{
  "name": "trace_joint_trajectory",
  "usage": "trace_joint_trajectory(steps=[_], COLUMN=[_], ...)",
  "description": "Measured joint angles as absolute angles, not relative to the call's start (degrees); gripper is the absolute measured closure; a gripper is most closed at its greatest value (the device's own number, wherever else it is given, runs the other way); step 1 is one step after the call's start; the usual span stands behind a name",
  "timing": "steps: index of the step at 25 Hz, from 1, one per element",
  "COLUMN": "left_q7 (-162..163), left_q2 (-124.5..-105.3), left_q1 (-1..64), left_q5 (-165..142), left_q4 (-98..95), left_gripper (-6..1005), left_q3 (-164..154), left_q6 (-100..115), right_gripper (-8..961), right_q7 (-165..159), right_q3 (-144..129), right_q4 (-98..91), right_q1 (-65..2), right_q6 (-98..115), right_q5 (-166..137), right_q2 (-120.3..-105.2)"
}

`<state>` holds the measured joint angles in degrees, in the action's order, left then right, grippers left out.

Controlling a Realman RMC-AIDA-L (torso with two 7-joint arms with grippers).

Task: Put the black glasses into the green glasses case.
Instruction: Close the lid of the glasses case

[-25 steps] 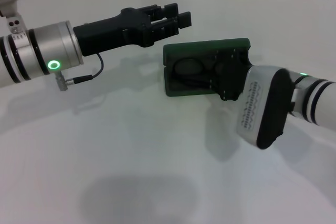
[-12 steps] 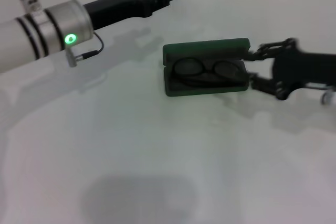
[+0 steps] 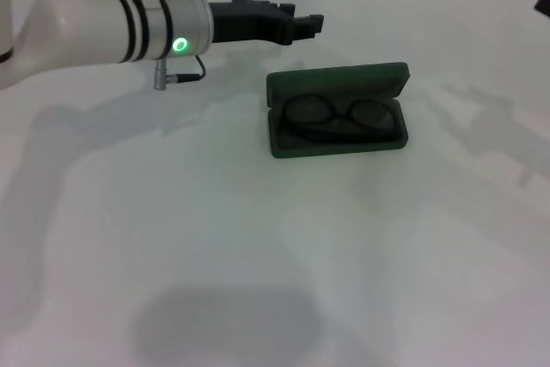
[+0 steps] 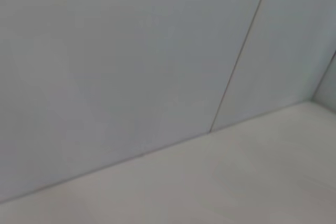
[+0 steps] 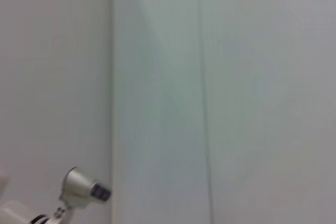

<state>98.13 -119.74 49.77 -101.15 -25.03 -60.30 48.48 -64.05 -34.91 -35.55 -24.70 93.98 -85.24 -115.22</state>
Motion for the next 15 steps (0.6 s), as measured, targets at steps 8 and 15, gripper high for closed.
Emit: trace_joint_trajectory(steps=[8,15], left_q7=[102.3,103.89], left_q2=[-120.03,-120.33], left_q1=[52.36,54.24], left_q5=[-101.11,-100.91], left_q4=[-23.55,-22.06], left_gripper=[459,460], left_q3=[-69.4,-72.53], left_q6=[41.8,41.29], right_gripper=[589,587], right_q7=[-63.4,-62.33], right_q3=[-33.68,-34.04], right_q4=[-34.15,-33.47], right_q1=[-23.93,-24.32], right_q6=[92.4,91.69], right_q5=[-85.16,-85.11], right_q2=[-115.32,-115.31])
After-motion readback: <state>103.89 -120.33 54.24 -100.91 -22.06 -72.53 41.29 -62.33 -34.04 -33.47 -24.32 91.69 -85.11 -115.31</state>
